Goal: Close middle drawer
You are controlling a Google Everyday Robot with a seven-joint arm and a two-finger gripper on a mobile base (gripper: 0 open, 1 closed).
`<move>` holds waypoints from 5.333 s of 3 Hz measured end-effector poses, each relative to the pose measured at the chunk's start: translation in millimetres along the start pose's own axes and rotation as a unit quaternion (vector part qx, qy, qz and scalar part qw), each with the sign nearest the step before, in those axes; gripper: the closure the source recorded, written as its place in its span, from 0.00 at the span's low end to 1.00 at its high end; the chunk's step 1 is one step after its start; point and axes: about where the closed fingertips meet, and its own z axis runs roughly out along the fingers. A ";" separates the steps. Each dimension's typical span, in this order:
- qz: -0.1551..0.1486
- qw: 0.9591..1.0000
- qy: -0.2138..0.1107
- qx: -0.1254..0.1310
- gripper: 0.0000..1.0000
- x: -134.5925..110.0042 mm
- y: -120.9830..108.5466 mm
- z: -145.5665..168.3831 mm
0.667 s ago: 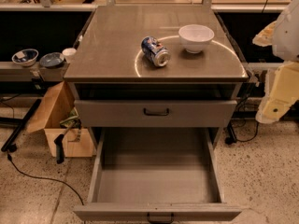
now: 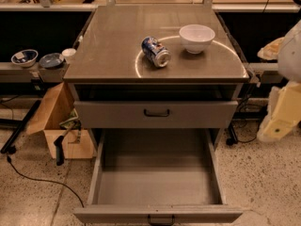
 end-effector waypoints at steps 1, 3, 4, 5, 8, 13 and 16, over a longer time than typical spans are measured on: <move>0.005 1.000 -0.005 -0.006 0.00 12.5 21.1 22.7; 0.019 1.000 0.003 -0.009 0.00 33.2 75.8 82.1; 0.030 0.999 0.021 0.004 0.00 46.9 100.7 115.2; 0.042 0.998 0.042 0.007 0.00 61.3 121.2 149.1; 0.060 0.996 0.063 -0.003 0.18 78.6 143.7 189.4; -0.026 0.996 -0.039 -0.075 1.00 84.9 189.1 258.8; -0.003 0.996 -0.026 -0.086 1.00 86.0 198.7 286.1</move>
Offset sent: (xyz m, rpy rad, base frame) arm -0.0597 0.0052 -0.1173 0.0386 0.0466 -0.0024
